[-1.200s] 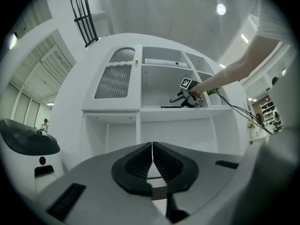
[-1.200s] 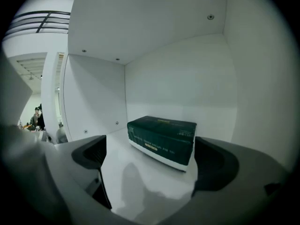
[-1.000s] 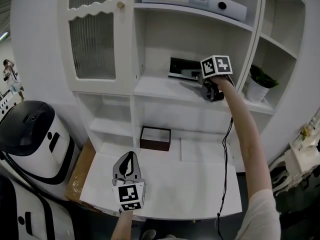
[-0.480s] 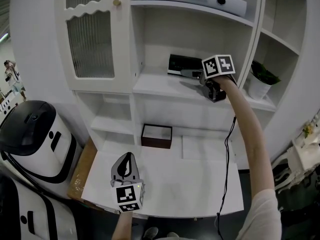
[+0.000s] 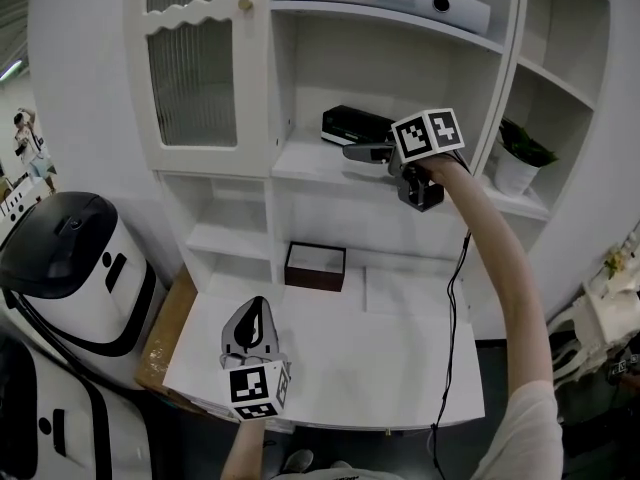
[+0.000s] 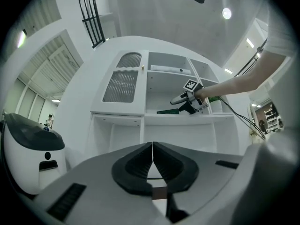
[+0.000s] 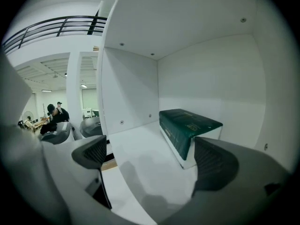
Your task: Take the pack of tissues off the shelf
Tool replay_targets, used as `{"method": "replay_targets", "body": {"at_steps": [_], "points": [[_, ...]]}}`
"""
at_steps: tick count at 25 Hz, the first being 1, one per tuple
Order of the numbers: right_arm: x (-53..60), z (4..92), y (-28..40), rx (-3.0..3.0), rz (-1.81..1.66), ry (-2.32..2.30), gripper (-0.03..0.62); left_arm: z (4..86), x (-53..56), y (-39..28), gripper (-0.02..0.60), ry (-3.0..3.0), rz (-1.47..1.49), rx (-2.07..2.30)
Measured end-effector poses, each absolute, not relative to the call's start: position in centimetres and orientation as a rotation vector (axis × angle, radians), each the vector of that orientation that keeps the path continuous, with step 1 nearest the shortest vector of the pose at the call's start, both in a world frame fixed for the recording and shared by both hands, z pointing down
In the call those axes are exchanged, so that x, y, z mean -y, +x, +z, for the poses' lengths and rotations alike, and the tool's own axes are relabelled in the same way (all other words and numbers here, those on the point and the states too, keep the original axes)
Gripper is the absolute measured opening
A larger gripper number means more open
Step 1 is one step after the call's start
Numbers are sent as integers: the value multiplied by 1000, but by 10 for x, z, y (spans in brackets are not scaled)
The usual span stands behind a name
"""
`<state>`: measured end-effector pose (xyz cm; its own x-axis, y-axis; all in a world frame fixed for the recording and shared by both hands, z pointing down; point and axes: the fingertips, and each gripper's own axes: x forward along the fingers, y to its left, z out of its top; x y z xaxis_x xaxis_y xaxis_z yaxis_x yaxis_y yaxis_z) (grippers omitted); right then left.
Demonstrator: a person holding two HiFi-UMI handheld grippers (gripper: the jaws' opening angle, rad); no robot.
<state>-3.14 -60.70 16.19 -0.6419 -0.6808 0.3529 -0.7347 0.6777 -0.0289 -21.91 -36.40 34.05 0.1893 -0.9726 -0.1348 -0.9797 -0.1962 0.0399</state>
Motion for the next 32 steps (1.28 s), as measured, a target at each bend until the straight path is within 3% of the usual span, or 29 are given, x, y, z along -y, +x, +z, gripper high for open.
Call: {"method": "replay_targets", "body": {"at_steps": [10, 22, 32], "points": [[595, 164, -81, 2589, 177, 1024, 591, 337, 356, -224, 0, -2358, 215, -1963], [641, 164, -20, 2457, 155, 1116, 591, 347, 379, -220, 1, -2370, 203, -1987], [683, 166, -15, 2501, 269, 1102, 591, 364, 397, -239, 0, -2342, 137, -2067]]}}
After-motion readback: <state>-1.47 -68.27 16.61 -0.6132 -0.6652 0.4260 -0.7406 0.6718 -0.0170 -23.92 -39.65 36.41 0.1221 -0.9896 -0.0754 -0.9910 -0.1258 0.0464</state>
